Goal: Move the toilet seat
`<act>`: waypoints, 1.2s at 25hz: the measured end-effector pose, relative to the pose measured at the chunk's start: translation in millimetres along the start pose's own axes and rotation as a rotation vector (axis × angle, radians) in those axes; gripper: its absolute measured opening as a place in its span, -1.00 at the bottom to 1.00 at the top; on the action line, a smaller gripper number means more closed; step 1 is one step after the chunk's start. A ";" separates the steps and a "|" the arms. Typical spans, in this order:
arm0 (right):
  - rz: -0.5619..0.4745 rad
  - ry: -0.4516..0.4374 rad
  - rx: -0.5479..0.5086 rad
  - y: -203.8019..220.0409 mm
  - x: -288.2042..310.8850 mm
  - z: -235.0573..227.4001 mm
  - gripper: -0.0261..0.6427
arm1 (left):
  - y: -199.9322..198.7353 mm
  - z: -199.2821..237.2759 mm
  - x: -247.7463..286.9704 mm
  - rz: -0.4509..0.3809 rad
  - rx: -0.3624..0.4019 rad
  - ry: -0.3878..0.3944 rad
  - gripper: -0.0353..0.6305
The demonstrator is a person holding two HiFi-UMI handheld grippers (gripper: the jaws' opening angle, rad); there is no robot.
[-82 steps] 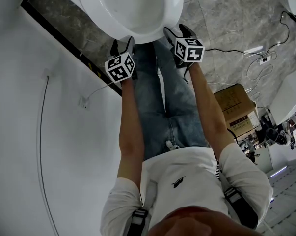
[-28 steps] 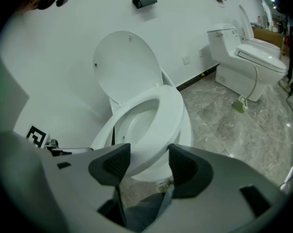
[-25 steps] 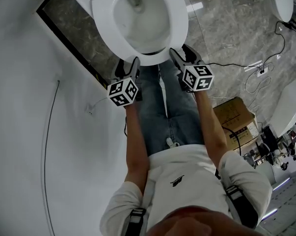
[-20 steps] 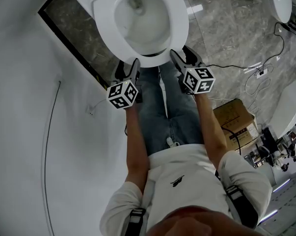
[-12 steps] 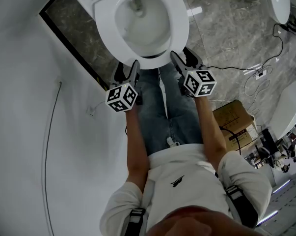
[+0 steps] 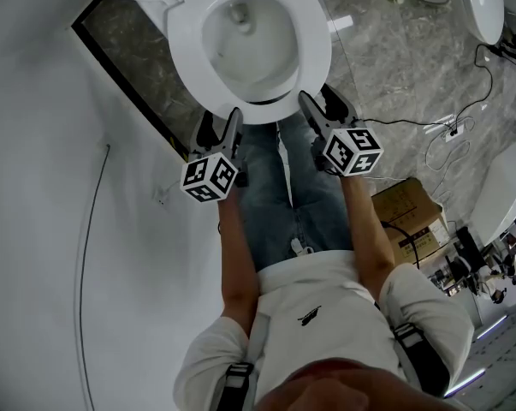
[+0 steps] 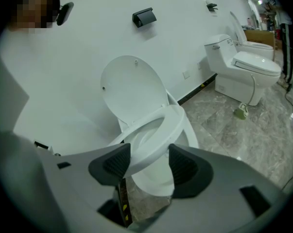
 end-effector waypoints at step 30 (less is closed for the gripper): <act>-0.135 -0.037 0.129 -77.0 -17.4 39.5 -0.13 | -63.4 -70.4 -47.6 -0.009 0.568 0.020 0.05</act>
Point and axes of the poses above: the fingertips, and each gripper's own axes: x forward along the fingers, z to its left, y out of its underside, the point moved 1 cm from there along -x, backward along the fingers
